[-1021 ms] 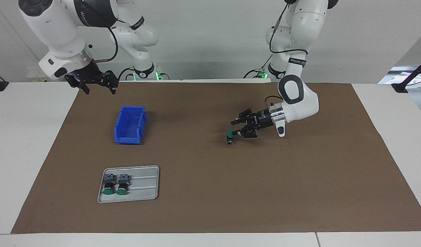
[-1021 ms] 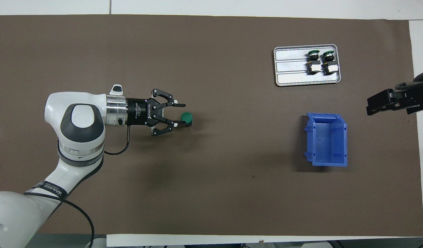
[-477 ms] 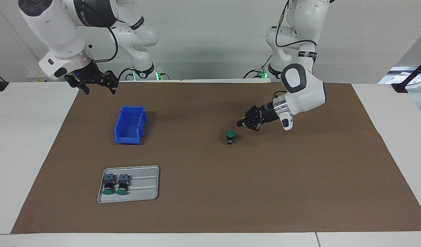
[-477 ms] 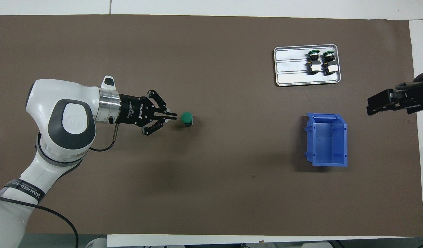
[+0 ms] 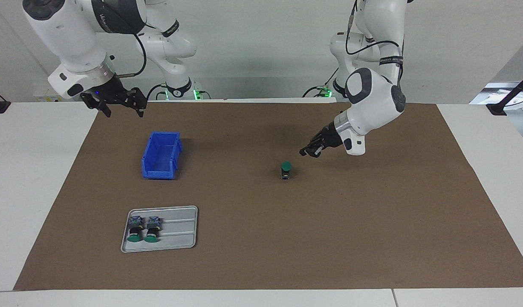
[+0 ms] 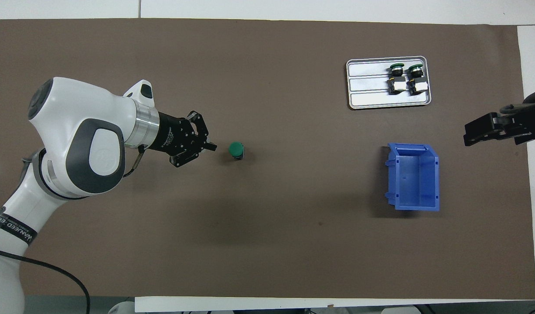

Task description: Place and press button with both arms

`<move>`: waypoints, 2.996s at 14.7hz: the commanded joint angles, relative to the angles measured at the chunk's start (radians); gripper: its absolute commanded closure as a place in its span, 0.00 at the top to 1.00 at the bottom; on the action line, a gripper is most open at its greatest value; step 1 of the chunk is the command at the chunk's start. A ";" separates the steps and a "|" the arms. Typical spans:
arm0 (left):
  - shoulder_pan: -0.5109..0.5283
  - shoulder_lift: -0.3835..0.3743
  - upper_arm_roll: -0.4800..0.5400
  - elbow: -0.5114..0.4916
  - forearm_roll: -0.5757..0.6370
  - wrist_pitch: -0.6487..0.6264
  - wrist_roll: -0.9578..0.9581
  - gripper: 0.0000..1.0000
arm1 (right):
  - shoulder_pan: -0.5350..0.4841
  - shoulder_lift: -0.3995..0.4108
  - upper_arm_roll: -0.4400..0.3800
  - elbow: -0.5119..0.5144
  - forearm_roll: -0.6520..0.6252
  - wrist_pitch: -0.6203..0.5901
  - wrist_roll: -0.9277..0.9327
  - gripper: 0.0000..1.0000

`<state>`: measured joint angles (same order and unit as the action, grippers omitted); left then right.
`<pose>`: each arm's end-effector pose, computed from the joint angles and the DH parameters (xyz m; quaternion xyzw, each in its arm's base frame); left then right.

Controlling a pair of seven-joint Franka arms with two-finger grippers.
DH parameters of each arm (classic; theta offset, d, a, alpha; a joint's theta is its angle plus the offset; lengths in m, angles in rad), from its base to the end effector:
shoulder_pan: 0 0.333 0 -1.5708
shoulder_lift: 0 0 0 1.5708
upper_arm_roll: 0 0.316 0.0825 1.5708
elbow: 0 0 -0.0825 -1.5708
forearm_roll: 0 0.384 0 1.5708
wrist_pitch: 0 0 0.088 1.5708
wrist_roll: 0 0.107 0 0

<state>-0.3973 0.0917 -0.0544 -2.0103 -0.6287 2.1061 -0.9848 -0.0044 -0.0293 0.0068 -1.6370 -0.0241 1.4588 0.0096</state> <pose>0.5072 -0.2763 0.4181 0.8753 0.4020 -0.1755 0.2034 0.5311 -0.0015 0.6007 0.9971 -0.0041 -0.0743 0.0126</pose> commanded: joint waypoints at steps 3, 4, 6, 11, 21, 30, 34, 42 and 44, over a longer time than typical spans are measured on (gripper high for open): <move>-0.112 0.052 0.007 0.111 0.337 0.003 -0.008 0.00 | -0.009 -0.021 0.006 -0.023 0.006 0.002 -0.019 0.98; -0.127 0.055 0.005 0.123 0.407 0.005 -0.006 0.00 | -0.009 -0.021 0.006 -0.023 0.006 0.002 -0.019 0.98; -0.141 0.071 0.005 0.140 0.467 0.011 -0.005 0.00 | -0.009 -0.021 0.006 -0.023 0.006 0.002 -0.019 0.98; -0.163 0.147 0.004 0.196 0.555 0.035 0.015 0.00 | -0.009 -0.021 0.006 -0.024 0.006 0.002 -0.019 0.98; -0.202 0.166 0.001 0.177 0.541 0.055 0.024 0.00 | -0.009 -0.021 0.006 -0.023 0.006 0.002 -0.019 0.98; -0.207 0.171 0.001 0.137 0.521 0.095 0.034 0.00 | -0.009 -0.021 0.006 -0.024 0.006 0.002 -0.019 0.98; -0.221 0.181 -0.001 0.105 0.506 0.129 0.044 0.00 | -0.009 -0.021 0.006 -0.024 0.006 0.002 -0.019 0.98; -0.230 0.197 0.001 0.075 0.463 0.155 0.098 0.00 | -0.009 -0.021 0.006 -0.024 0.006 0.002 -0.019 0.98; -0.229 0.198 0.001 0.070 0.463 0.152 0.116 0.00 | -0.009 -0.021 0.006 -0.024 0.006 0.002 -0.019 0.98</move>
<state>-0.6078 0.2727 -0.0611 -1.8880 -0.1439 2.2266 -0.9065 -0.0044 -0.0293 0.0068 -1.6374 -0.0241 1.4588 0.0096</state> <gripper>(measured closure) 0.991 0.018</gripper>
